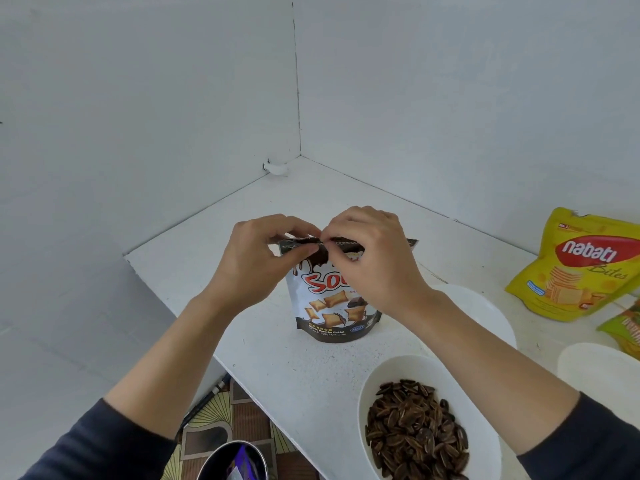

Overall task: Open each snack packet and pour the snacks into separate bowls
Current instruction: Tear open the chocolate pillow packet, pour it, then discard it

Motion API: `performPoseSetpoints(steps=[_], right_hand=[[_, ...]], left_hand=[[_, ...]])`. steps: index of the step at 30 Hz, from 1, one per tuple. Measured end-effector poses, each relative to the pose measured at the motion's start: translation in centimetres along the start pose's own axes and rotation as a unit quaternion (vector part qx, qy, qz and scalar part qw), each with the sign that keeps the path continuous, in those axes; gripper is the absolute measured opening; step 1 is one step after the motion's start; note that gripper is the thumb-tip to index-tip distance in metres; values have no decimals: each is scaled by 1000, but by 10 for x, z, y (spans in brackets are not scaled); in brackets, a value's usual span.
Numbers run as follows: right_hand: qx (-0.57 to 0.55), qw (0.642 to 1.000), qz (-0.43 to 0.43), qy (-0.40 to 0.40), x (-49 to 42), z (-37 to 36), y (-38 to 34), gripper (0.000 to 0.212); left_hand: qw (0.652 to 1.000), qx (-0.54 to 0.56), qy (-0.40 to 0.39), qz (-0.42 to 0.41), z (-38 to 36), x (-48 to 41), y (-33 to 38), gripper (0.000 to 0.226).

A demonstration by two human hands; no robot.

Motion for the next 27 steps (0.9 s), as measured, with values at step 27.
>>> performPoseSetpoints(steps=[27], right_hand=[[118,987,27,-103,-5,-4,17,17]], left_hand=[[980,108,24,164,2,17,-29,11]])
Point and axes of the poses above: each hand's wrist, its own x-axis away from the middle knuckle, its own z-axis out of the back of the hand, y = z × x, the point moved 10 cm from there along -x, towards the middle knuckle, and after that the axes turned 4 degrees about -x, right-handed, at the moved point
